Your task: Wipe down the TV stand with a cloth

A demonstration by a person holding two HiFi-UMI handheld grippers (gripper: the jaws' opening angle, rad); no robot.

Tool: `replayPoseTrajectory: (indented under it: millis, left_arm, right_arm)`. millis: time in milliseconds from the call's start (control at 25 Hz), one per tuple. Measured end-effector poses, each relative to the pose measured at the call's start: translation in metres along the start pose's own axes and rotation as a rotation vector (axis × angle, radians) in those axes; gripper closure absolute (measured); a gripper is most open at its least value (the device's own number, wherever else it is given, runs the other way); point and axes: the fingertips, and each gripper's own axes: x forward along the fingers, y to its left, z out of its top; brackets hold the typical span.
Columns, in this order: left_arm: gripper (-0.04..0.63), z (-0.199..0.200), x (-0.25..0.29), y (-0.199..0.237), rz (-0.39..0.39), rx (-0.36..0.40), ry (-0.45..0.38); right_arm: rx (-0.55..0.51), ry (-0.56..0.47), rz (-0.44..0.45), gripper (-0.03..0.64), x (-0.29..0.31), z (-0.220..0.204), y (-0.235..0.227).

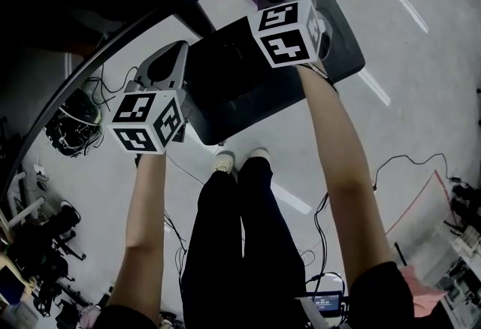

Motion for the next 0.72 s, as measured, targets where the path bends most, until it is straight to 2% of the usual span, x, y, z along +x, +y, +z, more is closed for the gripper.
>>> replayPoseTrajectory:
  millis: [360,520,720]
  left_arm:
    - [0.588,-0.004,-0.003,0.001,0.011,-0.009,0.013]
    - [0.588,-0.002,-0.002,-0.004,0.006,-0.014,0.006]
    - [0.588,-0.005,-0.002,-0.008,0.001,-0.008,0.012]
  right_arm:
    - [0.114,0.115,0.044,0.535,0.009,-0.048,0.009]
    - [0.121,0.104,0.061,0.535,0.005,-0.047,0.01]
    - [0.133,0.04,0.08,0.535,-0.018,-0.036,0.018]
